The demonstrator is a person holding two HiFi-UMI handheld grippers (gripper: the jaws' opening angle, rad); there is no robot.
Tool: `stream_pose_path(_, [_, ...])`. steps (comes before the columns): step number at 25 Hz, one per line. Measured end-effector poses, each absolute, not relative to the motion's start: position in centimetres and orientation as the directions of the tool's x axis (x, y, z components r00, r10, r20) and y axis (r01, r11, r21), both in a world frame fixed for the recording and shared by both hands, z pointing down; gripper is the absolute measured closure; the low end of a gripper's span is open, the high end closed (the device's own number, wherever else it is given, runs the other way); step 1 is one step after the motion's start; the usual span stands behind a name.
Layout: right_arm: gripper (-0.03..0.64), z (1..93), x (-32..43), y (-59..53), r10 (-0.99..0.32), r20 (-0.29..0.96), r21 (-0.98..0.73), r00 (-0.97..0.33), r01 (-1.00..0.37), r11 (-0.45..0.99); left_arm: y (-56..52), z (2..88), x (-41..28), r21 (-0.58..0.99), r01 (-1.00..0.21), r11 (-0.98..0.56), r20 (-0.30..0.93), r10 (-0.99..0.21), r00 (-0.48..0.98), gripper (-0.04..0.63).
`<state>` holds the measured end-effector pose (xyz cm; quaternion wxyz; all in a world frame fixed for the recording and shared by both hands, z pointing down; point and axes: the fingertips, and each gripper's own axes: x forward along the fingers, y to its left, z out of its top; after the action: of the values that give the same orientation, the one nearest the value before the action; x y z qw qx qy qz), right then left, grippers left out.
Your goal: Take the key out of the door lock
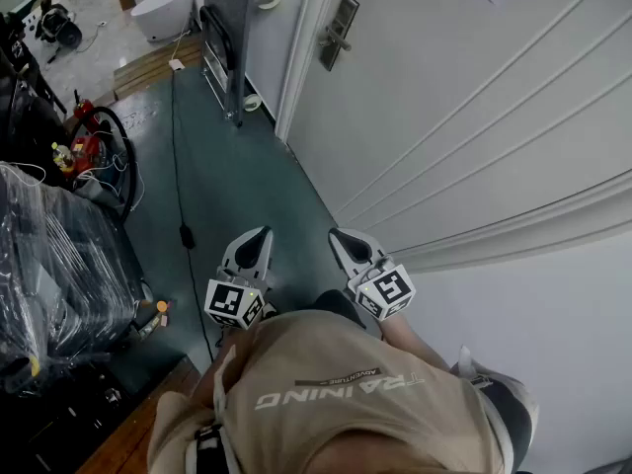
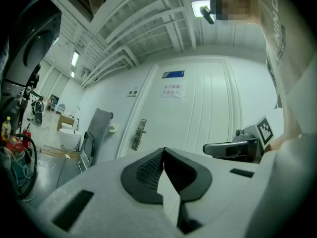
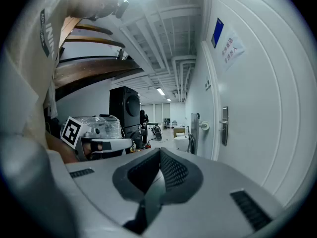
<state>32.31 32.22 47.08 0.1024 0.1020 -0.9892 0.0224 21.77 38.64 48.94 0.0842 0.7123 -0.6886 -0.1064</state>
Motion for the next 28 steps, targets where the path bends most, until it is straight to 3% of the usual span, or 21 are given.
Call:
stream_pose_path(12, [0.603, 47.4, 28.7, 31.0, -0.249, 0.193, -0.059, -0.949, -0.265, 0.963, 37.3, 49.9, 18.8, 0.277, -0.958, -0.075, -0.025, -0.997, 0.071, 0.586])
stream_pose_path(20, [0.603, 49.2, 29.5, 29.3, -0.277, 0.280, -0.036, -0.919, -0.298, 0.954, 34.5, 52.6, 18.3, 0.329, -0.939, -0.098, 0.019, -0.994, 0.110, 0.586])
stream_pose_path(24, [0.603, 50.8, 29.3, 27.3, -0.261, 0.341, -0.065, -0.903, -0.300, 0.952, 33.1, 52.4, 19.0, 0.324, -0.939, -0.120, 0.039, -0.989, 0.140, 0.586])
stream_pose_path(28, [0.603, 50.9, 24.8, 24.8, -0.201, 0.308, -0.101, -0.930, -0.242, 0.965, 31.4, 53.6, 17.1, 0.320, -0.944, -0.083, 0.091, -0.989, 0.118, 0.586])
